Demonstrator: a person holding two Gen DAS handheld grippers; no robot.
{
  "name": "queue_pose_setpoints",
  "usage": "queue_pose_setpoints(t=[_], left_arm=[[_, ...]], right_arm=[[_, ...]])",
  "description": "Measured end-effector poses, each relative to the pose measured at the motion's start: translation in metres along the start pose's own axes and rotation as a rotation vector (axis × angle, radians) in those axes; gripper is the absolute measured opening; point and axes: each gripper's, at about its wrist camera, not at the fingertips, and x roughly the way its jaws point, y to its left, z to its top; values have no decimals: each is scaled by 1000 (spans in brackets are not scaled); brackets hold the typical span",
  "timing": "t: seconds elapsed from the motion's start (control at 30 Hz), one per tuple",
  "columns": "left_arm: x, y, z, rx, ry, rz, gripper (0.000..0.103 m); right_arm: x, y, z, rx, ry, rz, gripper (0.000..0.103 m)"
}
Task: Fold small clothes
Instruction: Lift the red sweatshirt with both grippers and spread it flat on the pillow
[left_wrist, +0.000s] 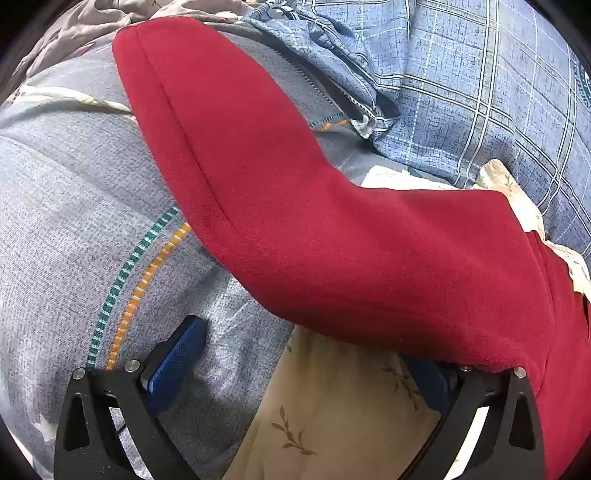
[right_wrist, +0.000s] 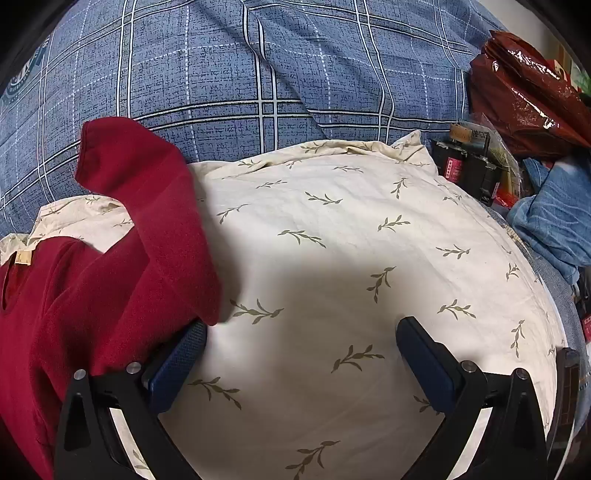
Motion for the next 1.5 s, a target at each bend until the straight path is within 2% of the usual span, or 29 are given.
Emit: queue_pose_setpoints(t=[0.47, 0.7, 0.8, 0.9, 1.0, 1.13, 1.33, 1.5], left_arm=[[0, 0, 0, 2, -3, 3, 102], [-9, -1, 0, 35, 58, -35, 102], [-18, -2, -2, 49, 74, -33, 97], [-45, -2, -1, 24, 17, -44, 96], [-79, -8, -6, 25, -69, -67, 96], [-109, -29, -24, 84, -132, -91, 96], [-146, -59, -49, 165, -186, -128, 96], [-160, -79, -63, 195, -191, -185, 96]], right_arm=[[0, 0, 0, 1, -1, 1, 103], [-2, 1, 1, 4, 9, -5, 103], [-7, 3, -3, 3, 29, -14, 103], [-19, 2, -12, 4, 76, 14, 103], [-39, 5, -25, -23, 104, -2, 103], [-79, 15, -44, -49, 41, -11, 103], [-143, 53, -57, -88, -29, 168, 103], [-167, 99, -58, -145, -24, 325, 103]])
